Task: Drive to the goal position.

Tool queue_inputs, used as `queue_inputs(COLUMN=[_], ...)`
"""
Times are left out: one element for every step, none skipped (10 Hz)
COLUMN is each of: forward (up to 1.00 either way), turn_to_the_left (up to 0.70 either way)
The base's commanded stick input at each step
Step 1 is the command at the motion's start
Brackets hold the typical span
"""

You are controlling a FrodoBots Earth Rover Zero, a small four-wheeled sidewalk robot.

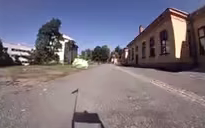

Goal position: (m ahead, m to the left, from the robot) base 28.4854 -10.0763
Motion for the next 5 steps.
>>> queue_inputs(forward=[0.70, 0.70, 0.70, 0.70, 0.70], turn_to_the_left=[-0.04, -0.01, 0.00, 0.00, 0.00])
